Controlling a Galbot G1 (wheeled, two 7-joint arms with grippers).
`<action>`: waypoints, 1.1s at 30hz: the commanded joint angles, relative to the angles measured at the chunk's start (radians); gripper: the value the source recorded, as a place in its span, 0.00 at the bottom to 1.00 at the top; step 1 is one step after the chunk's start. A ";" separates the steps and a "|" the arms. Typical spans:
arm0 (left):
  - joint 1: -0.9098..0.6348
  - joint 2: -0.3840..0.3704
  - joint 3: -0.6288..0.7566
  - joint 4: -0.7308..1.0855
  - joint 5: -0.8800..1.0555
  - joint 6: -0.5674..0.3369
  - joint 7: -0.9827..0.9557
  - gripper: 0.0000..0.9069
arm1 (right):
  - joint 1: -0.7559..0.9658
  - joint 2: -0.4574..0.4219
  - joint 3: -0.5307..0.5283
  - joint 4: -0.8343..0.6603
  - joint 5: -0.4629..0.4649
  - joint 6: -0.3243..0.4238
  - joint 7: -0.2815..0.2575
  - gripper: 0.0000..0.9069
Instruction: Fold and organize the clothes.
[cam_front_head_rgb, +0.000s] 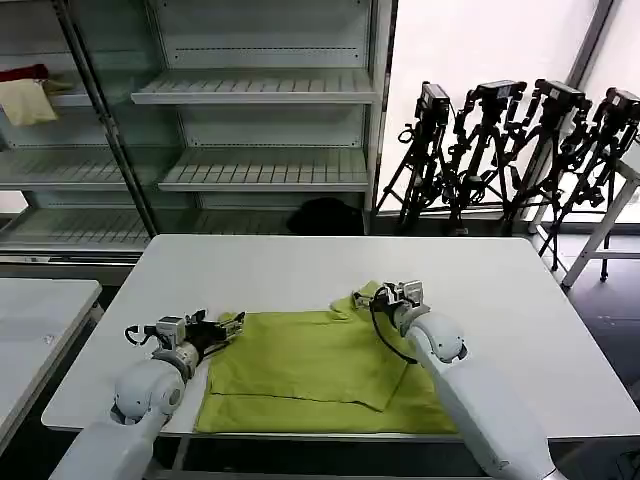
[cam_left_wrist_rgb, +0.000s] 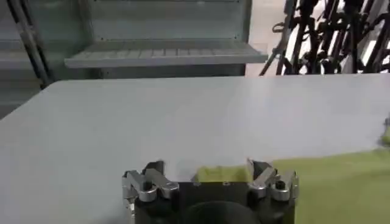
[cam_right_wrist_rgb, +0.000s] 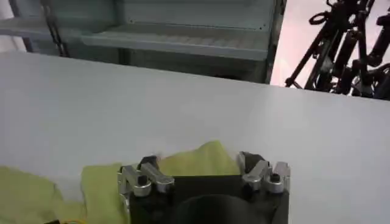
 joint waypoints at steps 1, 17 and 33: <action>-0.002 -0.001 -0.010 0.034 -0.033 -0.001 0.006 0.28 | 0.001 0.003 -0.004 -0.011 -0.004 -0.002 -0.005 0.79; 0.024 -0.010 -0.005 0.009 -0.034 0.000 0.013 0.02 | -0.043 0.005 0.012 0.004 -0.023 0.000 -0.029 0.23; 0.012 -0.002 -0.017 -0.074 -0.081 -0.042 0.014 0.00 | -0.040 -0.019 0.013 0.105 -0.012 0.043 -0.004 0.00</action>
